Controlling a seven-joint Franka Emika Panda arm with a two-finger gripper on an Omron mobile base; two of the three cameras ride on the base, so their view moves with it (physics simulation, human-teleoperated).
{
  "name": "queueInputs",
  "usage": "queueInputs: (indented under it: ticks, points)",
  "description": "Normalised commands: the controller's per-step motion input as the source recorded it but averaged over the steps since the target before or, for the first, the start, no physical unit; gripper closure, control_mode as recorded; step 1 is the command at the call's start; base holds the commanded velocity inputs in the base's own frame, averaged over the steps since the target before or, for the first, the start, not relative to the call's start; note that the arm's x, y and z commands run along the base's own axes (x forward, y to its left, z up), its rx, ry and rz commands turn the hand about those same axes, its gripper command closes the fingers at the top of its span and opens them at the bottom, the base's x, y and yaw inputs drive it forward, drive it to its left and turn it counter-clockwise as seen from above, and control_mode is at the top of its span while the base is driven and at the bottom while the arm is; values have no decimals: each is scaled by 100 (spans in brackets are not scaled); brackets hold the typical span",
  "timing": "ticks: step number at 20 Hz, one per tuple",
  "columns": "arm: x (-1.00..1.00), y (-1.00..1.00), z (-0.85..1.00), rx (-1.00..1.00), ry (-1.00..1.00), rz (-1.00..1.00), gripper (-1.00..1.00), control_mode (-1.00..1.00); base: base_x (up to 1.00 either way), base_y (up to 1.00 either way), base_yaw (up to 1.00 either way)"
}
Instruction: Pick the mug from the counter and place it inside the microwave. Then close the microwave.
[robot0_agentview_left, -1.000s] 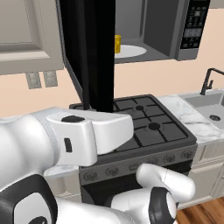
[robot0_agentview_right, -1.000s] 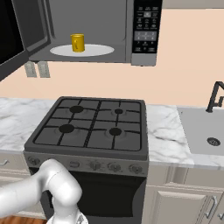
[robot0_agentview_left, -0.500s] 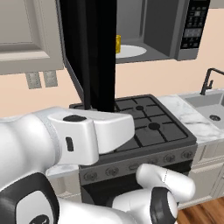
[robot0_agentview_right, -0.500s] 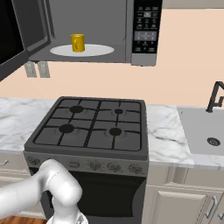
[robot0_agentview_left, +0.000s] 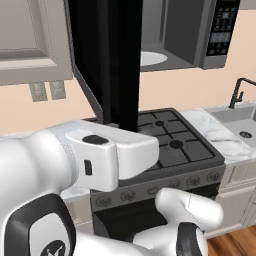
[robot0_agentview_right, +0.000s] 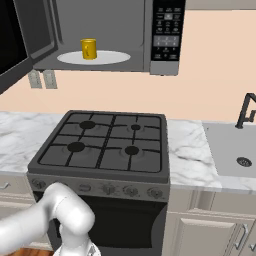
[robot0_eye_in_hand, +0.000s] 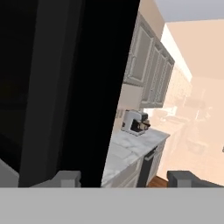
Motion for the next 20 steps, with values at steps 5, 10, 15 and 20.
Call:
queueInputs:
  ticks: [5, 10, 15, 20]
  points:
    - [30, -36, 0, 0, -8, 0, -100, -100, 0, 0, 0]
    - [16, -43, 0, 0, -1, 0, -100, -100, 0, 0, 0]
    - [5, -48, 1, 0, 1, 0, -100, -100, 0, 0, 0]
    - [2, -41, 0, 0, 5, 0, -100, -100, 0, 0, 0]
